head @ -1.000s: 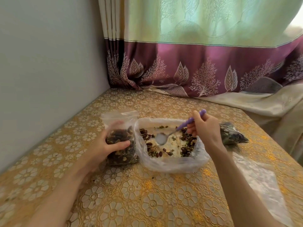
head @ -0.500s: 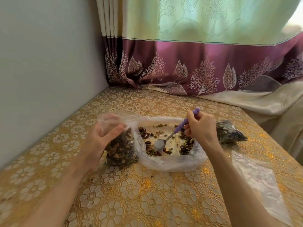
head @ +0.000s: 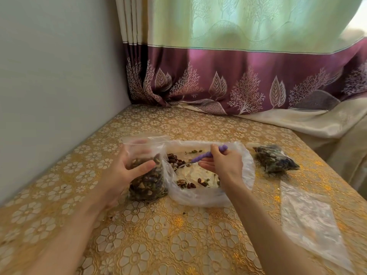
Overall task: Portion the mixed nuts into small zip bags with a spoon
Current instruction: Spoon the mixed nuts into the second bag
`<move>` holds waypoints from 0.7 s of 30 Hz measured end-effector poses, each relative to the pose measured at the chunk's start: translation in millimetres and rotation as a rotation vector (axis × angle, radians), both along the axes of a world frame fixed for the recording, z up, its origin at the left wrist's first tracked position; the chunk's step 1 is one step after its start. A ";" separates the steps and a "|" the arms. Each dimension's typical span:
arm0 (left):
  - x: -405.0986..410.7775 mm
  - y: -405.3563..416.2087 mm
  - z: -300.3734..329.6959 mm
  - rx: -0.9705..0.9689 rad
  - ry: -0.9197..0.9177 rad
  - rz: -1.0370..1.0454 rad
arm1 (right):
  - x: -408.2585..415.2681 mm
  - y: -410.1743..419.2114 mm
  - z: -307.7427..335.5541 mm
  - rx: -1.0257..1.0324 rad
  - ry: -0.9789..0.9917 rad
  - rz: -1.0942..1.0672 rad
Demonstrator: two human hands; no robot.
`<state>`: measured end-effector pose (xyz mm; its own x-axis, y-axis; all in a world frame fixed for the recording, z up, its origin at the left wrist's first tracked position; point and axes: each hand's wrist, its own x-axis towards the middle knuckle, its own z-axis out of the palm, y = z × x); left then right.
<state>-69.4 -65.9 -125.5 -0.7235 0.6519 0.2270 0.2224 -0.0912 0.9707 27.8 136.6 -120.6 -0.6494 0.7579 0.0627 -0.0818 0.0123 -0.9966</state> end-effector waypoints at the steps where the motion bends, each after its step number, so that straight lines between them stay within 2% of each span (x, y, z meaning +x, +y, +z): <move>1: -1.0 0.0 -1.1 -0.036 -0.004 -0.004 | -0.3 1.9 0.0 -0.046 -0.002 0.017; 5: -6.1 -0.6 -7.3 -0.161 0.057 0.040 | 2.3 11.6 2.3 -0.147 -0.014 0.013; 13: -5.8 3.8 -13.9 -0.150 0.125 0.094 | 11.7 25.8 12.2 -0.216 0.085 -0.088; 21: -1.3 8.3 -16.7 -0.197 0.126 0.072 | 25.4 16.4 48.0 -0.165 0.349 -0.022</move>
<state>-70.7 -57.6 -142.2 -0.7439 0.6402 0.1918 0.3417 0.1177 0.9324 53.2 153.0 -72.6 -0.5938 0.7898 0.1533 -0.4179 -0.1399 -0.8977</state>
